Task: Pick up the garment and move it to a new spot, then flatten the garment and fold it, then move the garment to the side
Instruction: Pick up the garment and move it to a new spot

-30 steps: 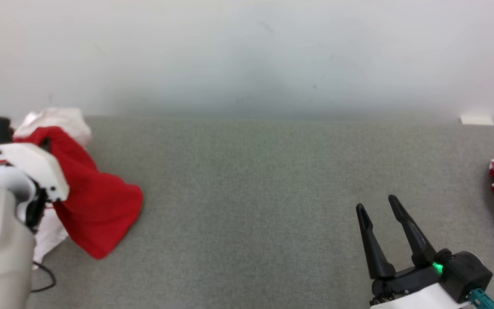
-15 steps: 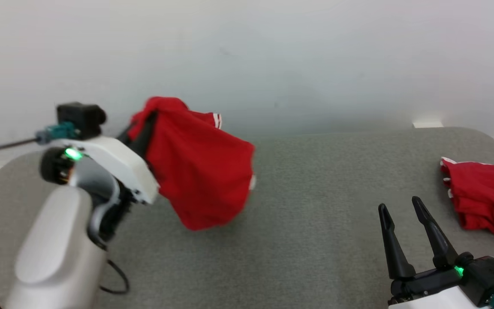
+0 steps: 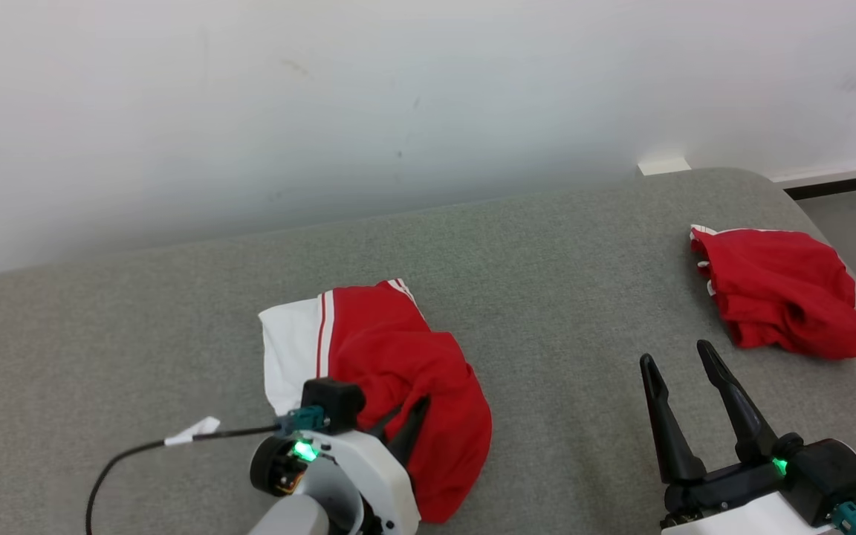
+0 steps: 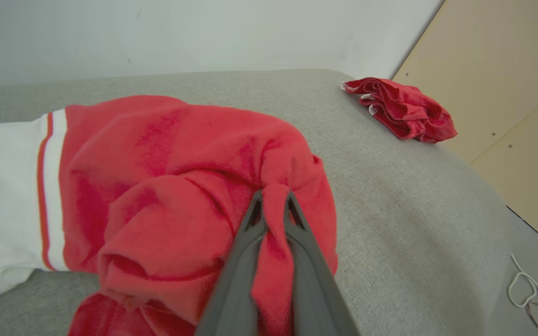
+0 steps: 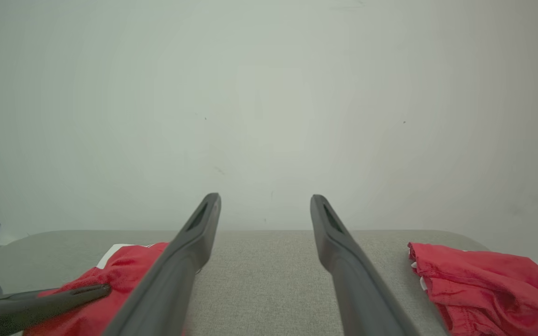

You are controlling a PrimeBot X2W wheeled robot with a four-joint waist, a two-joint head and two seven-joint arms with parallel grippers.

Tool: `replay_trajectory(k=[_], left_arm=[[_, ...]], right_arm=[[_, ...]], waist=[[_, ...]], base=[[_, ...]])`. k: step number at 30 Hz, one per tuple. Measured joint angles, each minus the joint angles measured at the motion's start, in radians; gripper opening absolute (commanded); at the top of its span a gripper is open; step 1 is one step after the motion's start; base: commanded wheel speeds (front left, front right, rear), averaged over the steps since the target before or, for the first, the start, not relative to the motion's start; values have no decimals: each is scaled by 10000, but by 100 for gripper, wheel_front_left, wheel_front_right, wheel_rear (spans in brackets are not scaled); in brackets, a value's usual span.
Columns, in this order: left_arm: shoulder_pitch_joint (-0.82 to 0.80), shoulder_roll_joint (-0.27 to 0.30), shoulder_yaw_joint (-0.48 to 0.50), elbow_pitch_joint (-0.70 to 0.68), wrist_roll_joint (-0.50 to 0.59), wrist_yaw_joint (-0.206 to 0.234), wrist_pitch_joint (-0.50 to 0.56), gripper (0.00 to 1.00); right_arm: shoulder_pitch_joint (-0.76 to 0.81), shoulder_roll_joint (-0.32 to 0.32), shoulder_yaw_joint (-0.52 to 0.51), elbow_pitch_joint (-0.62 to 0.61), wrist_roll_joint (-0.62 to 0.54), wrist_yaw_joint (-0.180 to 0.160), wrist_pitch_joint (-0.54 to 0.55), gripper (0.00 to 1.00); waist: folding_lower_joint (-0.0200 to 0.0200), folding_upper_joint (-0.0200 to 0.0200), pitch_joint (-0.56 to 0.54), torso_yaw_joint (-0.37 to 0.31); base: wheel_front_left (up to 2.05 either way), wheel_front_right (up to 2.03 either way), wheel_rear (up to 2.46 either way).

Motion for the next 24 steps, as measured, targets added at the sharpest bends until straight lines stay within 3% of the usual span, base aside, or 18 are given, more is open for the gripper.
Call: replay_trajectory(k=[1,6,12,17,24], left_arm=[[-11,-44,-94,222,31,-8,-244,100],[-336,-159,-272,750,-35,-100,-1225,100],[-583,12,-92,314,-21,-17,-2048,100],[-314,713,541,-811,119,591,-2539,100],[1291,1434,1503,-2113,397,1567,-2807,100]], right_arm=[[-26,-4,17,25,4,0,0,100],[-46,-25,-63,73,6,0,0,100],[-12,-50,-192,48,-12,0,0,100],[122,-54,-334,-21,-61,0,0,100],[459,-88,-372,-50,-86,0,0,100]], waist=[[0,0,45,-35],[0,0,96,104],[0,0,-47,595],[0,0,-194,1032],[0,0,-360,1441]], base=[[0,0,0],[0,0,0],[0,0,0],[0,0,0],[0,0,0]])
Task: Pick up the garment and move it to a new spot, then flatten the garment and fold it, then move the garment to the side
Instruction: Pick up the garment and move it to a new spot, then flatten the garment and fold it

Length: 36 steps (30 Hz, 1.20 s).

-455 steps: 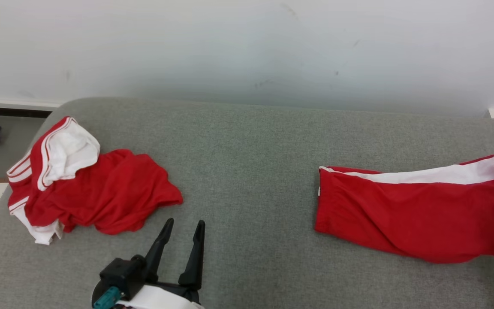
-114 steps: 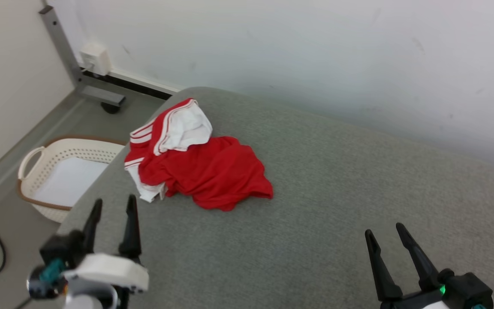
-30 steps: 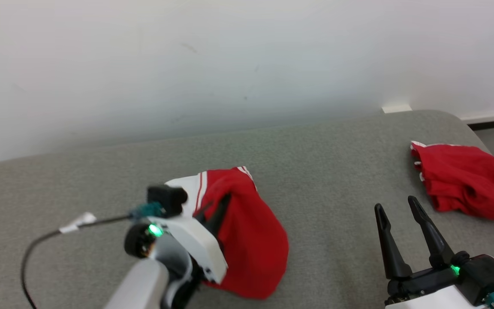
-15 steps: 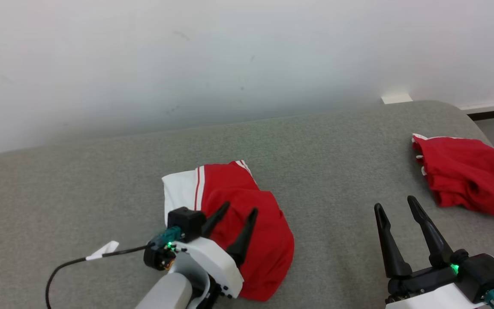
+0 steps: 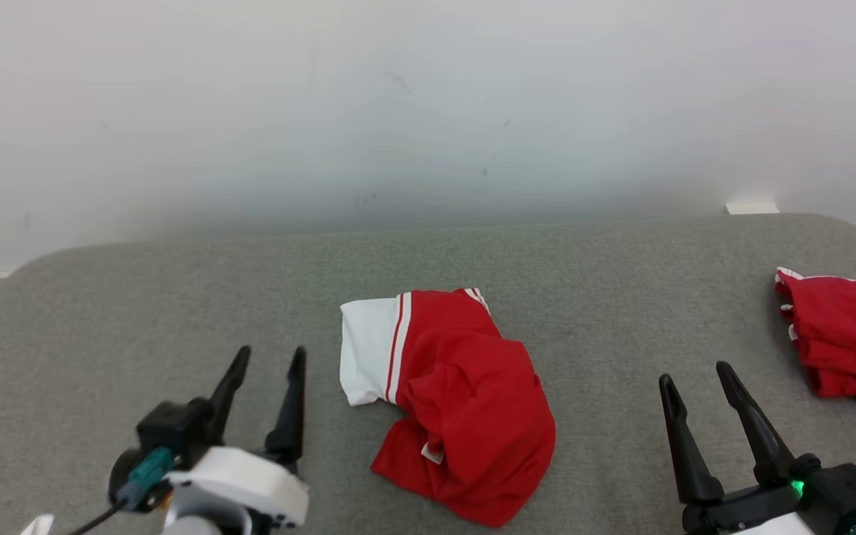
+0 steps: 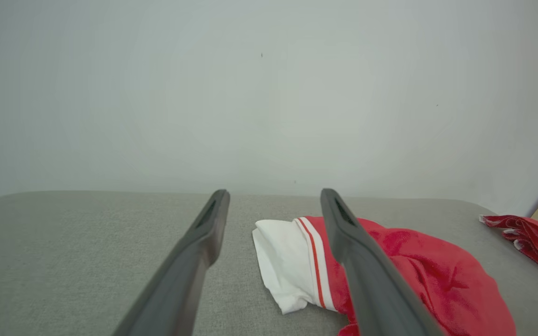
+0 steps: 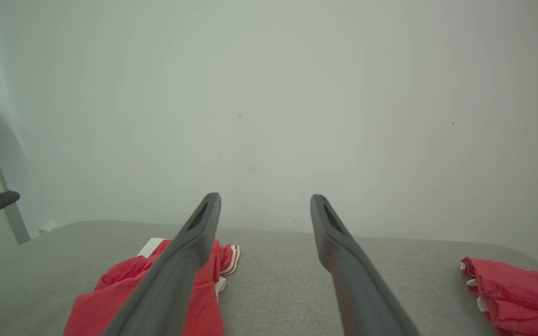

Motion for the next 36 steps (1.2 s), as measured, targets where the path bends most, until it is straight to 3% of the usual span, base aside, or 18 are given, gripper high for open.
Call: replay_trajectory(k=[7,15,26,30,36], left_arm=[[1685,-234,1546,-1386,391,372,-42,100],[2383,-1045,2364,-1689,907,-109,-44,100],[2374,-1471,2813,-1530,1371,-748,-44,100],[2375,-1563,2894,-1507,1528,-872,-44,100],[2330,-1643,2811,-1379,1662,-1053,-44,100]], right_arm=[[438,0,-19,84,12,0,0,100],[595,-4,-17,134,15,0,0,100],[487,-96,395,366,67,0,0,100],[475,-176,920,508,150,0,0,100],[203,-226,2667,1218,169,0,2,100]], waist=[[0,0,6,117],[0,0,28,115],[0,0,-84,167],[0,0,-124,230],[0,0,-145,551]], base=[[0,0,0],[0,0,0],[0,0,0],[0,0,0],[0,0,0]])
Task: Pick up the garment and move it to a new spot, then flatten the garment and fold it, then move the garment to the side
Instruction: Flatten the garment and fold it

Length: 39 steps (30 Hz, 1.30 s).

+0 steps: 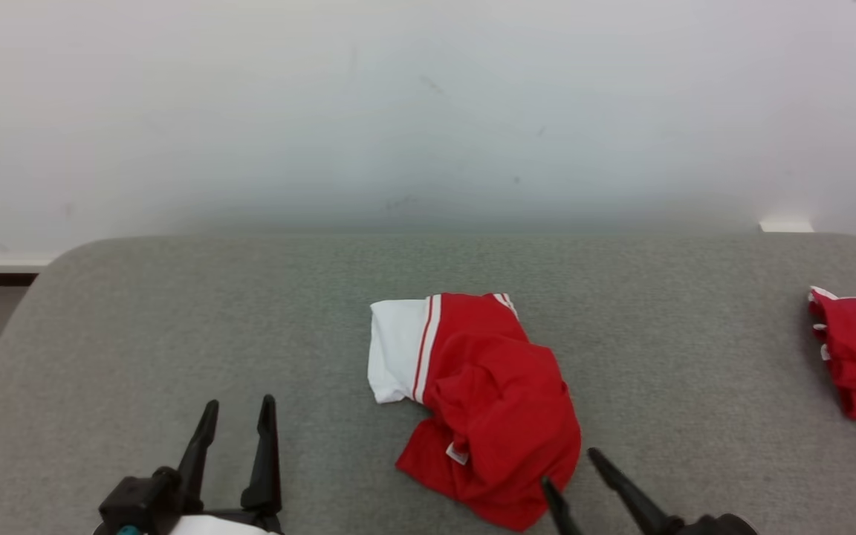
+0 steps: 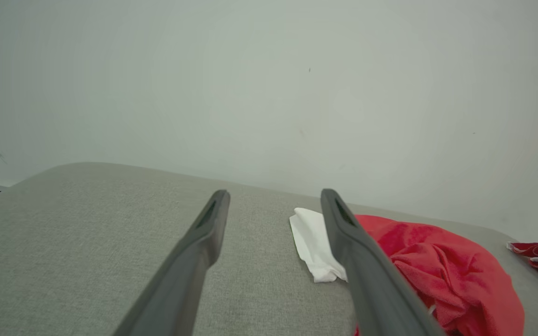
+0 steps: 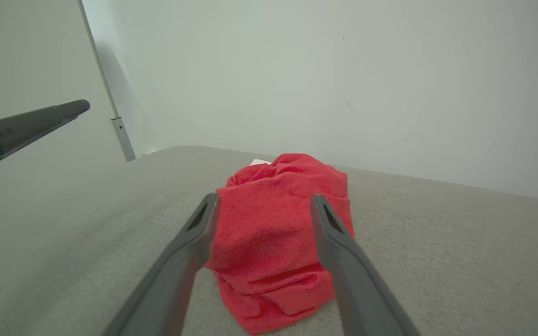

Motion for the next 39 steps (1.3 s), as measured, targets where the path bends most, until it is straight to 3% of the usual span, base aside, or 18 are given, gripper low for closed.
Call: replay_trajectory(k=[7,15,16,18,19,25,31,39], left_arm=[[-72,-25,-128,150,2,-54,-8,100],[-70,-29,-174,244,-79,-36,-8,100],[-72,-27,-186,249,-98,-38,-8,100],[-74,-31,-228,251,-130,-36,-8,100],[-75,-31,-234,251,-148,-36,-8,100],[-67,-29,-136,236,-207,52,-8,100],[-69,-33,-125,148,-240,67,-8,100],[-274,-33,-320,46,-366,96,-8,100]], right_arm=[[-811,489,932,1916,71,0,84,100],[-1687,727,675,3843,-376,0,77,100],[-1765,732,669,4063,-410,0,73,87],[-1895,731,750,4265,-372,0,67,15],[-1969,742,790,4312,-336,0,63,0],[-2177,752,581,4148,-290,0,29,0],[-2157,732,-704,3287,-940,0,23,0],[-2269,-859,-2439,2431,-1383,0,347,0]], waist=[[0,0,18,788],[1,0,50,1663],[1,0,61,1737],[1,0,91,1862],[1,0,106,1901],[1,0,195,1801],[1,0,300,1408],[1,0,912,872]], base=[[0,0,0],[0,0,0],[0,0,0],[0,0,0],[0,0,0],[0,0,0],[0,0,0],[0,0,0]])
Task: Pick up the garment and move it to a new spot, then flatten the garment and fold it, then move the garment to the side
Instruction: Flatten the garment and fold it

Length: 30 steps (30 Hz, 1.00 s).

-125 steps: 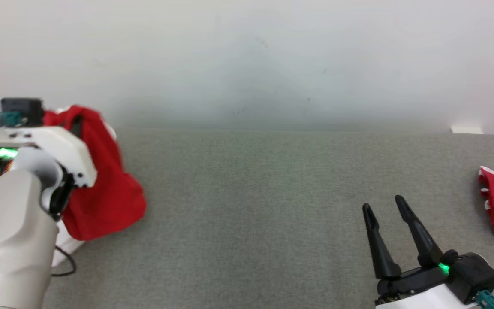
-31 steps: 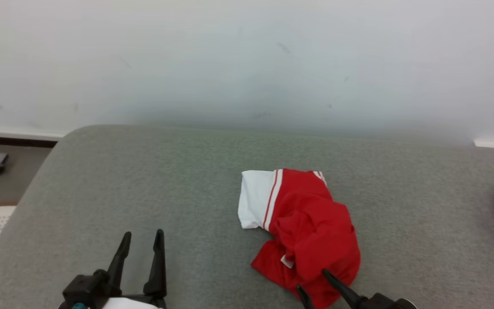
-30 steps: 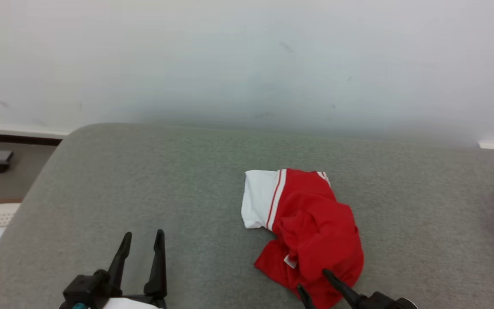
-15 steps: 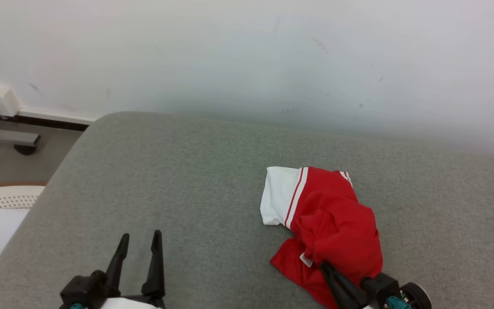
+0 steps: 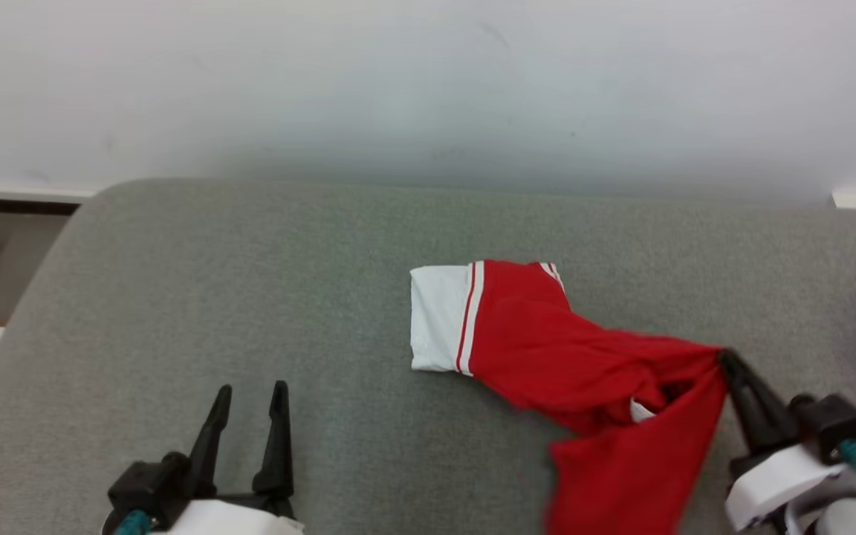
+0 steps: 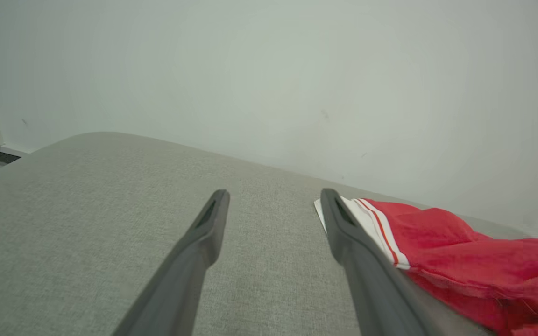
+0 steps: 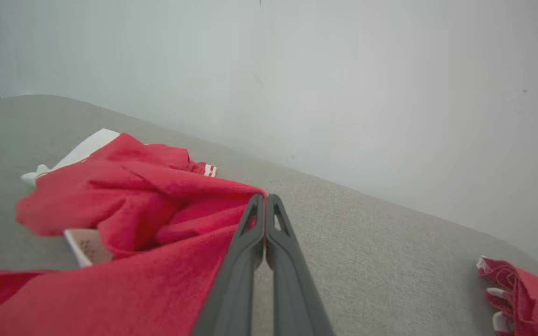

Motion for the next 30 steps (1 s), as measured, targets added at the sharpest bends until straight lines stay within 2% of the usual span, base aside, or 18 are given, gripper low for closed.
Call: replay_trajectory(k=[5,12,13,14,15,18,22,25,30], left_arm=[[-613,-2,-111,-67,71,-59,0,100],[-1339,-2,-230,-88,238,-178,0,100],[-1419,-2,-245,-88,238,-178,0,100],[-1476,-2,-270,-86,238,-178,0,100],[-1517,-2,-291,-67,236,-178,0,100],[-1575,-4,-407,42,194,-157,0,100],[-1531,0,-403,144,148,-109,0,100],[-1349,-4,-353,226,150,-109,0,100],[-986,0,-280,309,127,-132,0,100]], right_arm=[[-1180,-1475,-127,242,575,0,489,0],[-3390,-2483,525,1590,1319,0,665,0],[-3691,-2560,608,1898,1371,0,658,35],[-3985,-2592,662,2230,1471,0,600,96],[-4267,-2612,740,2554,1611,0,522,100],[-4806,-2489,790,3083,1927,0,125,100],[-4868,-2328,901,3022,2134,0,-240,100],[-4475,-2148,930,2242,2265,0,-314,100],[-2982,-1737,995,282,2297,0,-326,100]], waist=[[1,0,900,-241],[1,0,2117,-275],[1,0,2273,-262],[2,0,2409,-245],[2,0,2525,-224],[3,0,2618,-137],[2,0,2244,-148],[1,0,1813,-260],[0,0,1032,-565]], base=[[0,0,0],[0,0,0],[0,0,0],[0,0,0],[0,0,0],[0,0,0],[0,0,0],[0,0,0],[0,0,0]])
